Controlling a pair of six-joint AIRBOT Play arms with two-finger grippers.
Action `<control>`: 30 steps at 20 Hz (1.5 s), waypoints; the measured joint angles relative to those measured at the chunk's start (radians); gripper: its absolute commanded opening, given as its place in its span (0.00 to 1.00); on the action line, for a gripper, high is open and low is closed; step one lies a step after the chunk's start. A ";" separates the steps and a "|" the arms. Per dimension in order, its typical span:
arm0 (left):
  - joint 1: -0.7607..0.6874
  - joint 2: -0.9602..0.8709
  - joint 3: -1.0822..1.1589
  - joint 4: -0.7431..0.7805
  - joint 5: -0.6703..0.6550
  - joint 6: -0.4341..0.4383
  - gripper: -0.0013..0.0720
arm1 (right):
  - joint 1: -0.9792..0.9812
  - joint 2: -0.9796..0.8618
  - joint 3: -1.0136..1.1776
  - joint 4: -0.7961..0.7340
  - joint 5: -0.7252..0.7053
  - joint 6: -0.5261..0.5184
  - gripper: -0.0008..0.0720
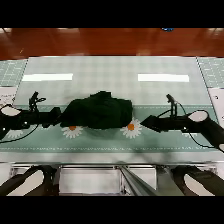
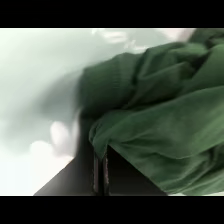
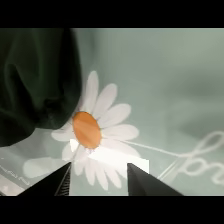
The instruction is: Fold the shirts.
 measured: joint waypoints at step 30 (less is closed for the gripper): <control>0.029 0.216 1.086 0.048 -0.153 -0.094 0.04 | 0.031 -0.067 1.497 -0.598 0.472 0.246 0.05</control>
